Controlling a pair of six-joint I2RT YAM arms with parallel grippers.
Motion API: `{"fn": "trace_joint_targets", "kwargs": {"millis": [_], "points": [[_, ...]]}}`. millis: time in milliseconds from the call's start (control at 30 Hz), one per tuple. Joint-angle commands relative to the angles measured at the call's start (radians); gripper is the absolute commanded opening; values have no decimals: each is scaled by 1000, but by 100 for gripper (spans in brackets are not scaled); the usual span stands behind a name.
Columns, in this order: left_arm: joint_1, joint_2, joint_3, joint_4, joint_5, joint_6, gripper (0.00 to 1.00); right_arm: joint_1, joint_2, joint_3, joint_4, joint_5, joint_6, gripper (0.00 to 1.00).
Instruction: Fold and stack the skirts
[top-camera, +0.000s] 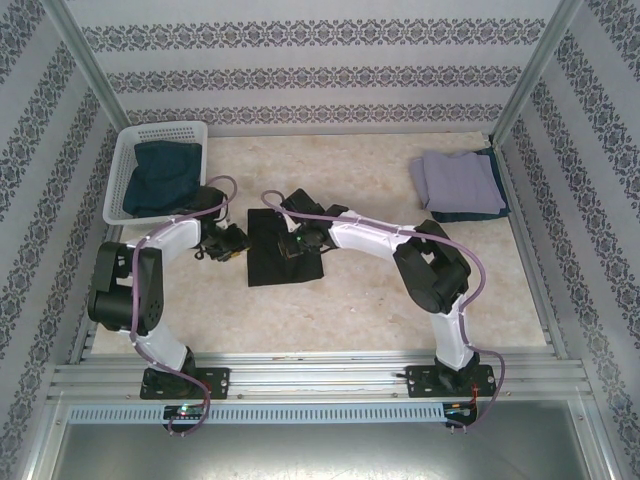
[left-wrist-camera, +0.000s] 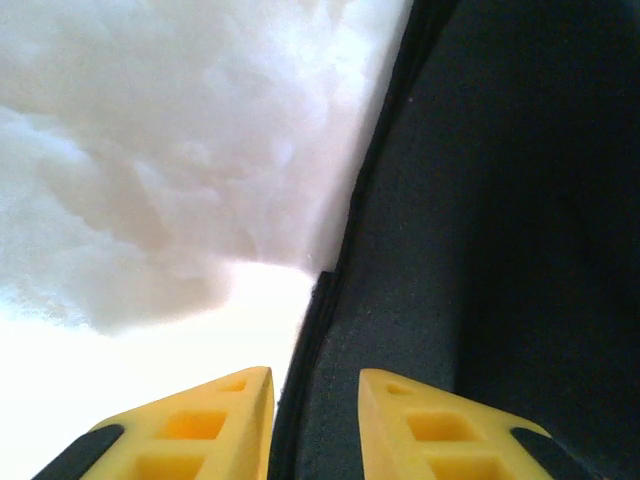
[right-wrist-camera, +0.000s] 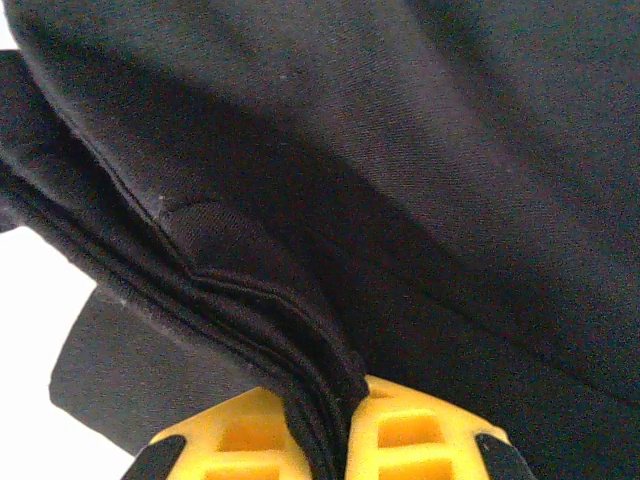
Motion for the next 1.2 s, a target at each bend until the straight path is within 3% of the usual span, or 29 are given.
{"fn": "trace_joint_targets", "kwargs": {"millis": [0,167,367,567,733,867,1033,1133,1167], "points": [[2,40,-34,11,55,1,28,19,-18,17,41,-4,76,0],[2,45,-41,48,99,-25,28,35,-26,12,73,64,137,0],[2,62,-25,59,123,-11,30,26,-164,-106,127,219,148,0],[0,115,-56,127,188,-31,19,35,-186,-121,111,317,231,0],[0,107,-72,154,218,-36,11,59,-67,-26,112,213,225,0],[2,105,-55,130,202,-25,12,69,15,107,10,162,172,0],[3,98,-17,89,176,-8,18,69,10,136,-85,125,127,14],[7,79,9,44,142,1,21,65,-25,106,-59,-47,65,26],[12,62,17,20,128,6,22,63,-41,96,-46,-111,51,35]]}}
